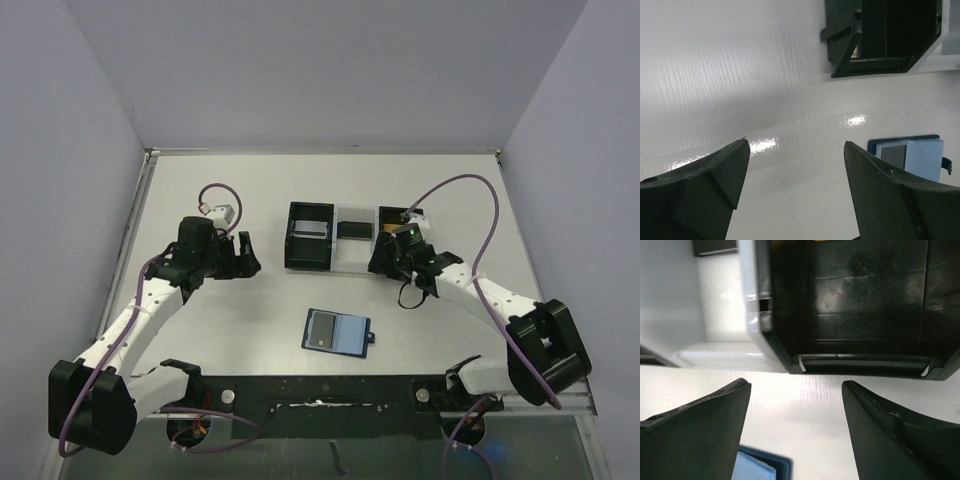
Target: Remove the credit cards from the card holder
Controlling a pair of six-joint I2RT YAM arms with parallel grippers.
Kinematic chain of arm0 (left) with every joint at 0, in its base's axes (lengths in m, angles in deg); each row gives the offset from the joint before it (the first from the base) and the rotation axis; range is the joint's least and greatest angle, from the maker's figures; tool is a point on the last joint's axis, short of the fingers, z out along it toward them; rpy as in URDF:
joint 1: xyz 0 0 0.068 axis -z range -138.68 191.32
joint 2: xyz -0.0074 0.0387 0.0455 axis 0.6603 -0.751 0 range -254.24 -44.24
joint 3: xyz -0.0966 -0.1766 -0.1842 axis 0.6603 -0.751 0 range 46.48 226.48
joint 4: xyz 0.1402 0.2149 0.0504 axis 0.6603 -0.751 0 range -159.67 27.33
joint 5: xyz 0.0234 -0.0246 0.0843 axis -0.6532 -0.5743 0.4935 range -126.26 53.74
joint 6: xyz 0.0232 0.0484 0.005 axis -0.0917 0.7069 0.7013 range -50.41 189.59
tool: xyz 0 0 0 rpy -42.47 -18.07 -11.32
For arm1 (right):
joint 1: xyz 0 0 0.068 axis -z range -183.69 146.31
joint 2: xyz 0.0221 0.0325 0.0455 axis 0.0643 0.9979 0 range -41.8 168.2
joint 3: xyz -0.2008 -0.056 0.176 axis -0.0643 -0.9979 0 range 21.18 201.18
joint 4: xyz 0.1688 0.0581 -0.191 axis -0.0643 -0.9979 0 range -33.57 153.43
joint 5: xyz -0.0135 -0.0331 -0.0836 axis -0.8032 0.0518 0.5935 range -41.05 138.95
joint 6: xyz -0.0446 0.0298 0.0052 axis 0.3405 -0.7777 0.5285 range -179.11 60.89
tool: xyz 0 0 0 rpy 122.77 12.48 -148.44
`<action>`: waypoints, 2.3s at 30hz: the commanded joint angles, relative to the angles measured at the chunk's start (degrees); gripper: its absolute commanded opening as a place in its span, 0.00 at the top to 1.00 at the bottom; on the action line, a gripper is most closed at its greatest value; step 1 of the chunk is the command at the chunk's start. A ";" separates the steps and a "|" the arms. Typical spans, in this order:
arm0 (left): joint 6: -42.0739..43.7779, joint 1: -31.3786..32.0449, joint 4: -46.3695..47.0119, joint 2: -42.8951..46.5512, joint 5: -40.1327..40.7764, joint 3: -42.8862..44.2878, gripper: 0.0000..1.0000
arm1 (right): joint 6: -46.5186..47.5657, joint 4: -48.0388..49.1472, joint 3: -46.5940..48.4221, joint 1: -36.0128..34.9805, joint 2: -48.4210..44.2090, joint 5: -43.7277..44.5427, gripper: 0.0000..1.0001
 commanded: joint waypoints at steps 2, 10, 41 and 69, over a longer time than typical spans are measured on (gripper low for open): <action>0.77 -0.29 2.12 0.19 -2.39 1.08 0.25 | 0.35 1.68 -0.60 -2.35 -9.51 -1.47 0.21; 0.16 -0.41 2.45 2.72 -1.92 1.03 0.24 | -7.21 6.02 -7.08 -9.97 -19.91 4.39 0.02; -2.84 -9.85 11.77 4.85 -13.71 -4.17 0.26 | -35.88 17.77 -13.70 -27.51 -6.99 0.96 0.29; -18.84 18.60 23.49 -10.23 -12.01 -8.11 0.47 | -41.30 15.03 -15.41 -27.56 -4.16 -5.04 0.62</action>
